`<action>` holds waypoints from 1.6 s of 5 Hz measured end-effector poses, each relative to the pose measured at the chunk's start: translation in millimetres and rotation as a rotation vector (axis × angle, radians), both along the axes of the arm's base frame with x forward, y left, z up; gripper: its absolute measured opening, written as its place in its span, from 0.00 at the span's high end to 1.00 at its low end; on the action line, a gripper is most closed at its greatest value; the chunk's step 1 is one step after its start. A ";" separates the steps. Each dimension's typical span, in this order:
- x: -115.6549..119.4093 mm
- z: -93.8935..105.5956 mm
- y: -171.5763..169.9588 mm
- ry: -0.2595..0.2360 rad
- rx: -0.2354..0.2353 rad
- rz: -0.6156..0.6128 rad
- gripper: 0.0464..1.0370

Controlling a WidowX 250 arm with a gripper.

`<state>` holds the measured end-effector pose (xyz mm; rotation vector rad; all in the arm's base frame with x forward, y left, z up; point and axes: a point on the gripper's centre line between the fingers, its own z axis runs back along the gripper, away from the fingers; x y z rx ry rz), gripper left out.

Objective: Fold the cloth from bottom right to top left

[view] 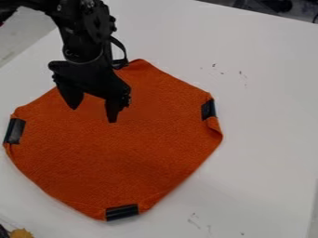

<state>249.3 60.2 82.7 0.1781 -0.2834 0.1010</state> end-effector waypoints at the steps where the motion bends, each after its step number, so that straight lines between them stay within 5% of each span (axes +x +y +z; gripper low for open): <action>1: -3.0 -5.3 -1.8 0.022 -0.008 0.007 0.04; 2: -15.9 -15.9 -30.8 0.084 -0.041 0.005 0.04; 4: -44.6 -21.6 -72.8 0.108 -0.083 0.049 0.04; 6: -67.0 -51.6 -113.9 0.116 -0.154 0.071 0.04; 8: -64.3 -73.3 -98.9 0.145 -0.184 0.106 0.04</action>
